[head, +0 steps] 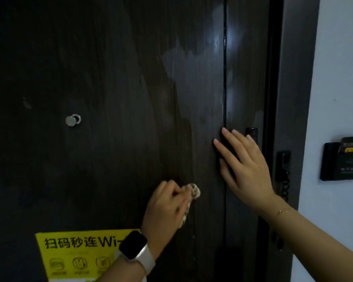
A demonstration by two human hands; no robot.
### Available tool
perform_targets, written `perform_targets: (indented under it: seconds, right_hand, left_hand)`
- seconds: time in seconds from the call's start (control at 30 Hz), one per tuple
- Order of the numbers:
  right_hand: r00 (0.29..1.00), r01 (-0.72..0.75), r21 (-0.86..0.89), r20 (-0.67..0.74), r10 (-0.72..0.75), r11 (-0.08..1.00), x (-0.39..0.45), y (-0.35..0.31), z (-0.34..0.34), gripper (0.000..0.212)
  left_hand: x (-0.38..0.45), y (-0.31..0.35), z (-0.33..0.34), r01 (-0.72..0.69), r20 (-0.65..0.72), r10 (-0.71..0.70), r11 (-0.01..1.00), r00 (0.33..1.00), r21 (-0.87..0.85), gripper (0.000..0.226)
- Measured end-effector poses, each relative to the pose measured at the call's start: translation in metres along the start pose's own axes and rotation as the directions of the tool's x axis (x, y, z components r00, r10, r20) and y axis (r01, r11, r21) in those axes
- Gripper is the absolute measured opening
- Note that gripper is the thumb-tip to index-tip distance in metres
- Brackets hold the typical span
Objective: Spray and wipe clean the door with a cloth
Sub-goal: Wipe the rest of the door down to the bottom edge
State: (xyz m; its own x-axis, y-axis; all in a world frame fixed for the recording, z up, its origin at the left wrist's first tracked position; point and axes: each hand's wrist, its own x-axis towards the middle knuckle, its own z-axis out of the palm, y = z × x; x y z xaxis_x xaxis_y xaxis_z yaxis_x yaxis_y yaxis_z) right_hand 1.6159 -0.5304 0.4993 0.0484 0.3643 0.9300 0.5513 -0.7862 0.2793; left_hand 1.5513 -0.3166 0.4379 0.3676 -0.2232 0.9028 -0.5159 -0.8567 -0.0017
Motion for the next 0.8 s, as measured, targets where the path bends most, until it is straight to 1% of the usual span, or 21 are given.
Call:
perform_targets:
  seconds: [0.07, 0.1, 0.13, 0.17, 0.23, 0.27, 0.3, 0.37, 0.43, 0.5, 0.6, 0.67, 0.7, 0.73, 0.8]
  right_hand:
    - [0.999, -0.016, -0.008, 0.039, 0.017, 1.000, -0.019, -0.004, 0.009, 0.050]
    - [0.999, -0.022, 0.003, 0.050, 0.022, 1.000, -0.027, -0.007, 0.014, 0.051]
    - [0.998, -0.029, 0.019, 0.054, 0.028, 0.999, -0.034, -0.010, 0.018, 0.051]
    - [0.998, -0.038, 0.035, 0.056, 0.036, 0.999, -0.041, -0.012, 0.022, 0.052]
    - [0.997, -0.060, 0.050, 0.058, 0.057, 0.997, -0.052, -0.017, 0.028, 0.053]
    - [0.996, -0.070, 0.050, 0.057, 0.067, 0.996, -0.057, -0.020, 0.031, 0.053]
    - [0.996, -0.078, 0.048, 0.054, 0.076, 0.996, -0.061, -0.021, 0.033, 0.053]
    - [0.995, -0.090, 0.047, 0.041, 0.088, 0.995, -0.064, -0.023, 0.037, 0.053]
    - [0.995, -0.096, 0.045, 0.026, 0.095, 0.994, -0.065, -0.024, 0.040, 0.052]
    - [0.996, -0.093, 0.035, 0.002, 0.093, 0.995, -0.066, -0.024, 0.043, 0.051]
    - [0.996, -0.088, 0.016, -0.013, 0.088, 0.996, -0.067, -0.025, 0.044, 0.051]
    - [0.996, -0.083, 0.006, -0.014, 0.083, 0.997, -0.068, -0.024, 0.044, 0.052]
    - [0.997, -0.081, 0.004, -0.010, 0.081, 0.997, -0.067, -0.024, 0.043, 0.052]
    - [0.997, -0.080, 0.004, -0.005, 0.080, 0.997, -0.067, -0.024, 0.043, 0.051]
    - [0.997, -0.080, 0.002, -0.005, 0.080, 0.997, -0.066, -0.024, 0.043, 0.051]
  left_hand:
    - [-0.009, 0.001, 0.005, -0.027, 0.052, 0.025, 0.999, 0.998, 0.041, 0.022]
    - [-0.004, 0.001, 0.003, -0.033, 0.048, 0.031, 0.998, 0.998, 0.046, 0.020]
    - [0.005, 0.000, -0.001, -0.017, 0.025, 0.016, 0.999, 1.000, 0.036, 0.017]
    - [0.018, 0.000, -0.008, 0.030, -0.018, -0.030, 1.000, 0.999, 0.010, 0.014]
    - [0.048, -0.002, -0.023, 0.158, -0.129, -0.164, 0.986, 0.978, -0.061, 0.009]
    - [0.063, -0.003, -0.030, 0.199, -0.174, -0.214, 0.975, 0.961, -0.095, 0.010]
    - [0.074, -0.003, -0.035, 0.220, -0.208, -0.239, 0.969, 0.948, -0.113, 0.012]
    - [0.083, -0.003, -0.036, 0.211, -0.251, -0.233, 0.971, 0.940, -0.111, 0.014]
    - [0.069, -0.003, -0.027, 0.204, -0.273, -0.229, 0.972, 0.934, -0.115, 0.013]
    - [0.034, -0.001, -0.009, 0.205, -0.253, -0.226, 0.973, 0.941, -0.109, 0.011]
    - [-0.033, 0.006, 0.022, 0.216, -0.173, -0.234, 0.970, 0.957, -0.113, 0.016]
    - [-0.067, 0.012, 0.039, 0.252, -0.119, -0.262, 0.963, 0.958, -0.098, 0.009]
    - [-0.076, 0.016, 0.044, 0.285, -0.104, -0.295, 0.953, 0.950, -0.099, 0.008]
    - [-0.081, 0.018, 0.047, 0.315, -0.096, -0.327, 0.941, 0.940, -0.124, 0.012]
    - [-0.070, 0.018, 0.045, 0.302, -0.112, -0.322, 0.939, 0.940, -0.166, 0.008]
